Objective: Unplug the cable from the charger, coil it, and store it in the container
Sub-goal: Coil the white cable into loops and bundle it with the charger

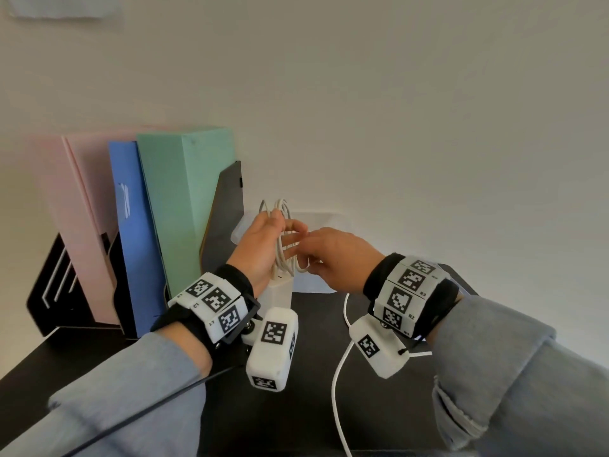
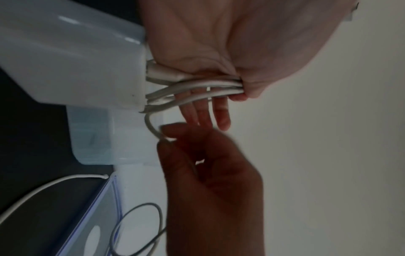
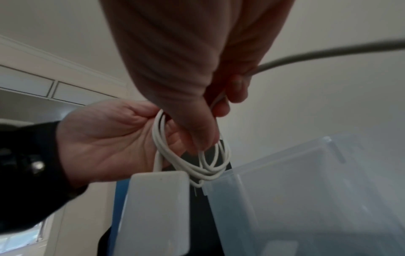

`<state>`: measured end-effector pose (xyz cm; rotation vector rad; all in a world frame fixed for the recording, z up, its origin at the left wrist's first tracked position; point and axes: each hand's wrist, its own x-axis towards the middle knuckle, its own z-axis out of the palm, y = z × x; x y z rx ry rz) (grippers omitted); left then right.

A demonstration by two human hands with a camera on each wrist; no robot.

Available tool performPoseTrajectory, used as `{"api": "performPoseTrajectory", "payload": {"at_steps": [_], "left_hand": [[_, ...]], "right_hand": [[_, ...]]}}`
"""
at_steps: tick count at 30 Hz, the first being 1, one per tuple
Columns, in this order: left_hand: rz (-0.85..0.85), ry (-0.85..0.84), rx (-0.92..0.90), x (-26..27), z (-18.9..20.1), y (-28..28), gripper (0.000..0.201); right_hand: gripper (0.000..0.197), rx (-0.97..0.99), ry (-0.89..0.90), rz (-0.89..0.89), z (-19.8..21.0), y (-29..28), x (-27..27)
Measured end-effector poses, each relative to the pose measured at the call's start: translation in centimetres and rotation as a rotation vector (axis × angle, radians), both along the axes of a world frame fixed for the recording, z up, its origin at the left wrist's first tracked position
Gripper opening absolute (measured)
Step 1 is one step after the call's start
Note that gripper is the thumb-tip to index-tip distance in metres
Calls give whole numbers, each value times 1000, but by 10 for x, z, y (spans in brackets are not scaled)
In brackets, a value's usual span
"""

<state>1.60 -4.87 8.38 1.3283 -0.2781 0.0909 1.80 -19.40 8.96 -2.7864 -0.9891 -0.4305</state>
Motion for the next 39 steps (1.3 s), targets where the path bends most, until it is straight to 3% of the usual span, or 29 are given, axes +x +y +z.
{"api": "performPoseTrajectory", "payload": {"at_steps": [4,9,11,13,17,20,22,26,29,32,39], "left_hand": [[61,1,79,1,-3,-6,26],[178,-61,222,4,-8,-7,28],[165,-81,329,3,-8,-6,27],[129,-89,372,2,-8,-5,28],[125,-90,395,0,-3,4,24],[166,-67,402,5,-1,15,25],[119,-60,425,6,-2,19,28],[-92,2,390,2,-5,14,34],[-179,-5,419,-2,-4,12,45],[-211,28,344,-3,-3,15,44],[-194,117,7,2,2,28,50]], "right_hand": [[20,169,166,73,2,5,-4],[19,388,156,81,7,10,-8],[29,451,151,50,12,10,-11],[36,463,172,18,16,6,-12],[26,365,191,-77,20,-10,-7],[23,412,232,-126,21,-26,-1],[20,463,207,-123,21,-30,2],[25,501,-7,-145,20,-23,8],[39,446,-90,-216,20,-23,12],[49,341,-59,-266,16,-30,16],[35,-25,60,-503,-10,-54,28]]}}
